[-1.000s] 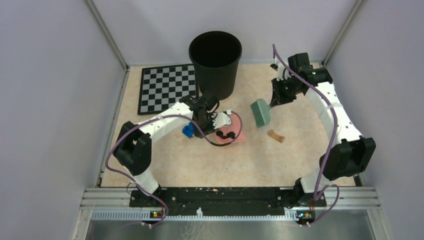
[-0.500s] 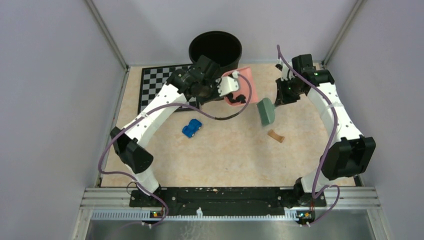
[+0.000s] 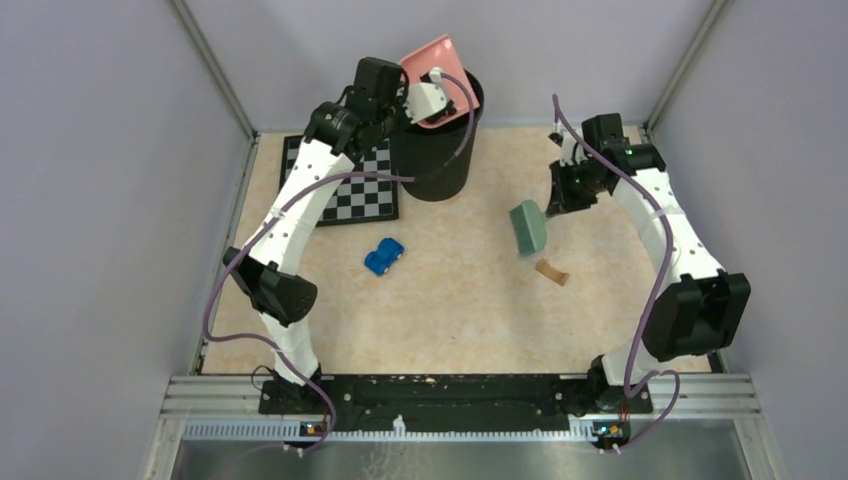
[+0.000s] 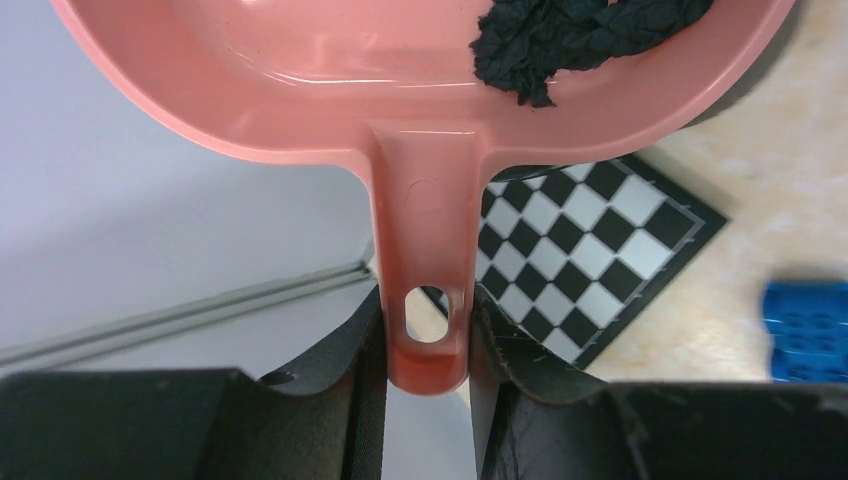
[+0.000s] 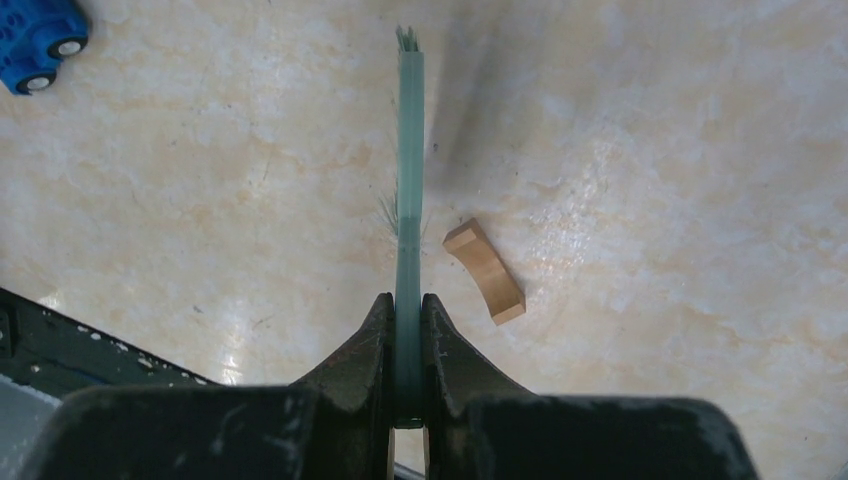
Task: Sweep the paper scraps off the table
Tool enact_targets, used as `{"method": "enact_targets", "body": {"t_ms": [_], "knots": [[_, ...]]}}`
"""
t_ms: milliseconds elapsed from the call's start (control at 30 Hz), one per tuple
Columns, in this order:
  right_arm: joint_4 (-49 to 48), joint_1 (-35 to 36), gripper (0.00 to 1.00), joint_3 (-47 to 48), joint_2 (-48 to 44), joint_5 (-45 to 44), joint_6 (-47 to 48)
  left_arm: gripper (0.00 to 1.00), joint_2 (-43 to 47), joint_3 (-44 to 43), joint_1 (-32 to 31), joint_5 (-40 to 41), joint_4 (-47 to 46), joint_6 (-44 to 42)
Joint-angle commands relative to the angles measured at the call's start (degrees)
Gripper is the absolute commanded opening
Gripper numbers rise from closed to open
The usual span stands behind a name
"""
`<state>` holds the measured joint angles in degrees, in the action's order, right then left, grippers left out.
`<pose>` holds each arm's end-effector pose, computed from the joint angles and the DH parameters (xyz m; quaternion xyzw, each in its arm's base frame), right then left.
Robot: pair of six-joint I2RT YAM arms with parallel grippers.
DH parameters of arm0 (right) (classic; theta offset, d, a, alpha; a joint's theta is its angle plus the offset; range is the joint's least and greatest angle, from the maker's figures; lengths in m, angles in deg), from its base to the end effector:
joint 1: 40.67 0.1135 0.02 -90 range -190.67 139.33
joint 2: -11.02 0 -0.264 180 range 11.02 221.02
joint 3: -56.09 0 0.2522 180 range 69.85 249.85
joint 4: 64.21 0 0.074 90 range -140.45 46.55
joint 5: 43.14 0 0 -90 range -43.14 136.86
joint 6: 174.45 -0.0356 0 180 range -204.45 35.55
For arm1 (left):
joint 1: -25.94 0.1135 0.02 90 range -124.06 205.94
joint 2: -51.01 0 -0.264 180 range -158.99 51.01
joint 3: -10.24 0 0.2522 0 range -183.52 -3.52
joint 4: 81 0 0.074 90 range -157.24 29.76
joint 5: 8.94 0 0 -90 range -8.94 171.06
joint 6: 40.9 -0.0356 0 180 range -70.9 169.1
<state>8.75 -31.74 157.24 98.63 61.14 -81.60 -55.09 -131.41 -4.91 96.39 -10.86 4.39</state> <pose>0.3043 0.0567 0.3429 -0.1308 0.9487 0.1336 0.2549 0.3376 -0.1907 0.4523 0.4885 0.7315 0.1728 0.4432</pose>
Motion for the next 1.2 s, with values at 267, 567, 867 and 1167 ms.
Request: {"method": "enact_targets", "body": {"t_ms": [267, 567, 867, 1167], "knots": [[-1.0, -0.1, 0.00, -3.8, -4.9, 1.7, -0.6, 0.00, -2.4, -1.2, 9.4, 7.1, -18.9, -17.9], [-0.6, -0.1, 0.00, -5.5, -6.7, 2.6, -0.4, 0.00, -4.5, 1.6, 9.7, 7.0, -37.4, -43.9], [-0.7, -0.1, 0.00, -6.2, -7.6, 2.0, -0.4, 0.00, -2.1, 13.1, 10.2, -0.7, -57.6, -74.1], [-0.6, -0.2, 0.00, -6.8, -7.9, 2.5, -0.3, 0.00, -0.9, 18.1, 10.1, 0.3, -61.8, -77.2]]}}
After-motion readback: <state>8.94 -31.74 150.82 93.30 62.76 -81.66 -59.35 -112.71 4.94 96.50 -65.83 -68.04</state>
